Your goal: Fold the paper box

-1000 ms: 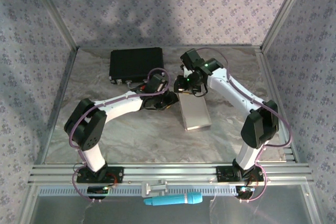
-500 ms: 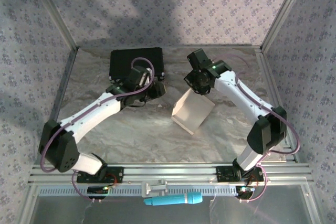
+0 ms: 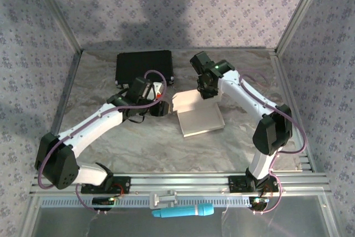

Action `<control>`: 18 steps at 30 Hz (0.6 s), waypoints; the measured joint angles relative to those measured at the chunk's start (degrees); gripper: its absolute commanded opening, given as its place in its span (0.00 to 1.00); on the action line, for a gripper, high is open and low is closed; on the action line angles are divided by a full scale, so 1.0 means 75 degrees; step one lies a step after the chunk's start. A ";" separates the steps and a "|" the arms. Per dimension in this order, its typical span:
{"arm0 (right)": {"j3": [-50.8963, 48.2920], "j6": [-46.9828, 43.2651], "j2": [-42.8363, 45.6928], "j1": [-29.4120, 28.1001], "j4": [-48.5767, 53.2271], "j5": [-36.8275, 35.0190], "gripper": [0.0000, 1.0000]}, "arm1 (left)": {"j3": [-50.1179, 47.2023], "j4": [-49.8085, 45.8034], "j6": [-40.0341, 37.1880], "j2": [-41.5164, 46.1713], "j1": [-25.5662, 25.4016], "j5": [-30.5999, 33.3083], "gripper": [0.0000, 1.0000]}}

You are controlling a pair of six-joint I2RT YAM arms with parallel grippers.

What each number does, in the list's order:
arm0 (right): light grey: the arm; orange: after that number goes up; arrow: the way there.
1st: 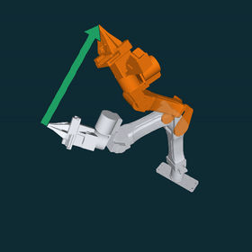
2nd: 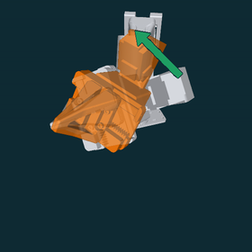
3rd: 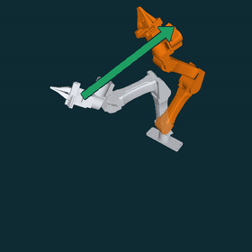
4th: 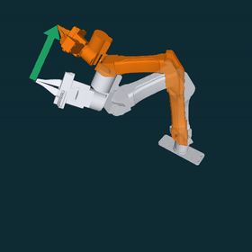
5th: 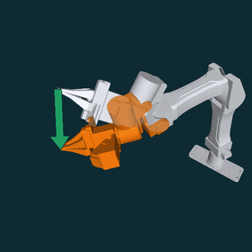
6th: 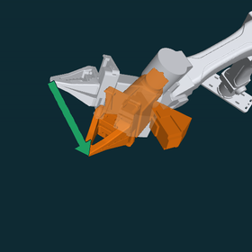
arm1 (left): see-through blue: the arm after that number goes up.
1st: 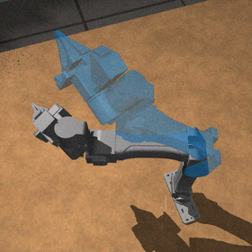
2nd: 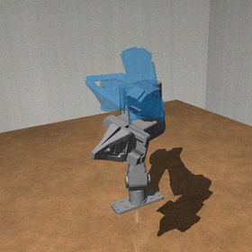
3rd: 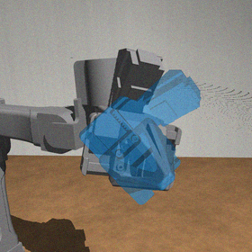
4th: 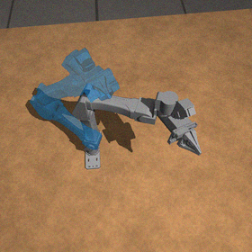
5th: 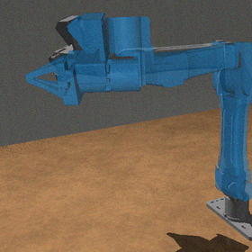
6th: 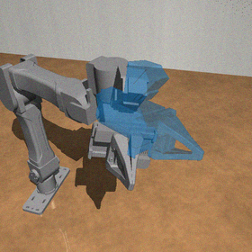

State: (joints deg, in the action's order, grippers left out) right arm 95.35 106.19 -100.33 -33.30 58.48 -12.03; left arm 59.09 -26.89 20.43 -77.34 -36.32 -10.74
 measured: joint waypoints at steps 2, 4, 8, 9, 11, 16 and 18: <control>0.0000 -0.0181 0.0003 0.0000 -0.0020 -0.0006 0.43 | 0.0000 0.0050 -0.0309 -0.0006 0.0000 -0.0044 0.50; 0.0000 -0.0589 0.0015 0.0023 -0.0064 -0.0035 0.47 | 0.0006 0.0189 -0.0606 -0.0067 0.0000 -0.0061 0.50; -0.0015 -0.2162 0.0271 0.0227 -0.0321 -0.0160 0.54 | 0.0032 0.0449 -0.1090 -0.0367 0.0000 -0.0058 0.52; -0.0073 -0.2821 0.0446 0.0356 -0.0478 -0.0152 0.54 | 0.0032 0.0519 -0.1212 -0.0443 0.0000 -0.0067 0.52; -0.0259 -0.4188 0.0921 0.0673 -0.0772 -0.0087 0.56 | 0.0032 0.0667 -0.1428 -0.0571 0.0000 -0.0111 0.52; -0.1912 -0.8501 0.2996 0.1880 -0.2031 0.0985 0.61 | 0.0038 0.1201 -0.1839 -0.0863 0.0099 -0.0315 0.52; -0.2736 -1.0098 0.3762 0.2390 -0.2320 0.1722 0.63 | 0.0061 0.1396 -0.1923 -0.1014 0.0181 -0.0420 0.52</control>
State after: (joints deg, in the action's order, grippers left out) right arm 74.83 30.46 -72.12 -15.38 41.08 0.89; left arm 59.55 -16.43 6.00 -84.95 -34.96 -13.89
